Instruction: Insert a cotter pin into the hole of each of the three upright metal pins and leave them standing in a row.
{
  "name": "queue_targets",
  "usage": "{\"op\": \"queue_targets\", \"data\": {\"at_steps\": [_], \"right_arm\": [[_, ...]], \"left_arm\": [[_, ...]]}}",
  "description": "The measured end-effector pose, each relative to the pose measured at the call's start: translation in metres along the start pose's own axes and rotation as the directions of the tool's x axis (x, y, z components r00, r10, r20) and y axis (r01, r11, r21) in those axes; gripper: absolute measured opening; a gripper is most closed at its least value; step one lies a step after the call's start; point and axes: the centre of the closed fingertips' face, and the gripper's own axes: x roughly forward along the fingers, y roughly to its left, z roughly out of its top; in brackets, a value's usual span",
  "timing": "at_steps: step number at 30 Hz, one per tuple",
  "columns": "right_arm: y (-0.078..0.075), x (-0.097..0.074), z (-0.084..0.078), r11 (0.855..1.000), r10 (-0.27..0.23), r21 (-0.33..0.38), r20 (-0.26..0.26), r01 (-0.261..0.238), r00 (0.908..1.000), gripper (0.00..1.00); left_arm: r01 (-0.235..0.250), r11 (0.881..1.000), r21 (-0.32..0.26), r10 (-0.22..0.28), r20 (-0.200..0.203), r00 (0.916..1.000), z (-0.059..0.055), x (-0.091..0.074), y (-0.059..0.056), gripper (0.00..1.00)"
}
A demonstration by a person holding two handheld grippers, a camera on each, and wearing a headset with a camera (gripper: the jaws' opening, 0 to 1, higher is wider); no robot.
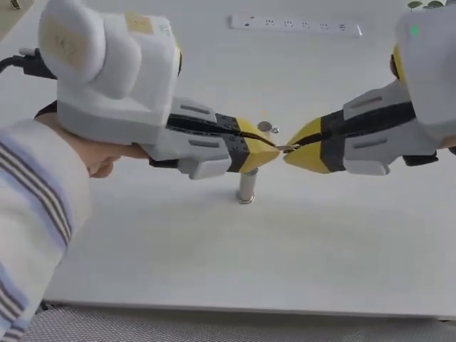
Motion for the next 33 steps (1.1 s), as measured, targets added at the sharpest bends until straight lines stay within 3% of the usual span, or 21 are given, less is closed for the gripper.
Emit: {"op": "queue_targets", "data": {"at_steps": [9, 14, 19, 23, 28, 33], "right_arm": [[0.016, 0.001, -0.005, 0.998, 0.057, -0.004, -0.042, -0.058, 0.9975, 0.00], [0.024, 0.002, 0.003, 0.998, 0.063, -0.007, -0.029, -0.064, 0.9976, 0.00], [0.018, 0.005, 0.003, 0.999, 0.032, 0.010, -0.024, -0.032, 0.9992, 0.00], [0.004, 0.005, -0.007, 1.000, 0.008, 0.026, -0.034, -0.007, 0.9994, 0.00], [-0.001, 0.007, -0.023, 0.999, -0.021, 0.039, -0.071, 0.024, 0.9973, 0.00], [-0.006, 0.010, -0.036, 0.998, -0.027, 0.062, -0.087, 0.033, 0.9958, 0.00]], "left_arm": [[0.052, 0.997, 0.049, -0.049, -0.061, 0.9969, -0.004, 0.010, -0.019, 0.00], [0.055, 0.998, 0.041, -0.052, -0.061, 0.9968, -0.006, 0.010, -0.018, 0.01], [0.008, 0.998, 0.056, -0.004, -0.058, 0.9983, -0.011, 0.009, -0.006, 0.15], [-0.038, 0.996, 0.085, 0.046, -0.096, 0.9944, -0.022, 0.006, 0.006, 0.30], [-0.065, 0.994, 0.083, 0.076, -0.134, 0.9881, -0.035, 0.003, 0.020, 0.26], [-0.060, 0.996, 0.072, 0.071, -0.165, 0.9836, -0.046, 0.001, 0.027, 0.21]]}}
